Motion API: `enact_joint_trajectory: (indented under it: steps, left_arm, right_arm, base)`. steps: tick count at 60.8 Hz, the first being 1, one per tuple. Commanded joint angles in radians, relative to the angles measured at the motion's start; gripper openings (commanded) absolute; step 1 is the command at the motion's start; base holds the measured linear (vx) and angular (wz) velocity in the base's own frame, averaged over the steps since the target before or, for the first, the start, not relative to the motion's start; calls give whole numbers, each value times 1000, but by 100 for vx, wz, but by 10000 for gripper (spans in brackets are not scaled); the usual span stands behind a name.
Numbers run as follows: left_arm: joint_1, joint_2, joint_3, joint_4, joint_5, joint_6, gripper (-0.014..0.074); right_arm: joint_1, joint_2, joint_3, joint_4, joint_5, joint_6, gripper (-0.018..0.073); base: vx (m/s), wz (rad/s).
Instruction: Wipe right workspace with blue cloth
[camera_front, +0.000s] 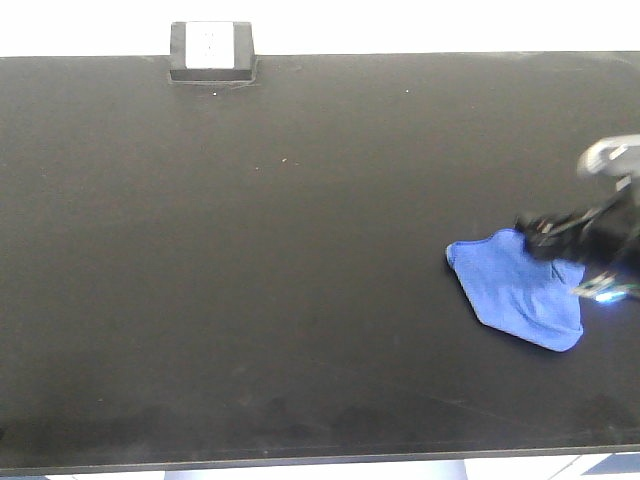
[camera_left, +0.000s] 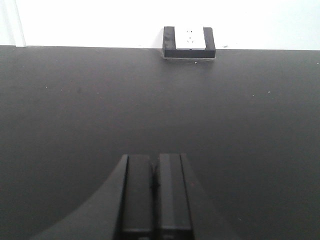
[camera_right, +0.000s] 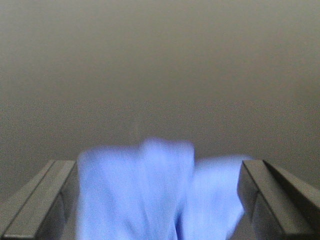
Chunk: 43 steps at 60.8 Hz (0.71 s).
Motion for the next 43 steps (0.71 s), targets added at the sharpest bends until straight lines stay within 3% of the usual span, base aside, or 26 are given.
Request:
enact_joint_trajectory:
  steps: [1,12,27,43]
  left_arm:
    - [-4,-15,30,1,-86,-8,-6]
    - [-4,-15,30,1,-86,-8,-6]
    - [-4,-15,30,1,-86,-8,-6]
    - [-4,-15,30,1,-86,-8,-6]
  right_arm:
    - [-4,-146,-60,-7,13,-16,631]
    - [-4,-399,-70,-7,111,-38,449]
    - [-4,-521,-70,-4,215,-37,-3]
    - [-4,-516,-70,4,204,-26,-8]
  base:
    - [0,0]
    - [0,0]
    - [0,0]
    - [0,0]
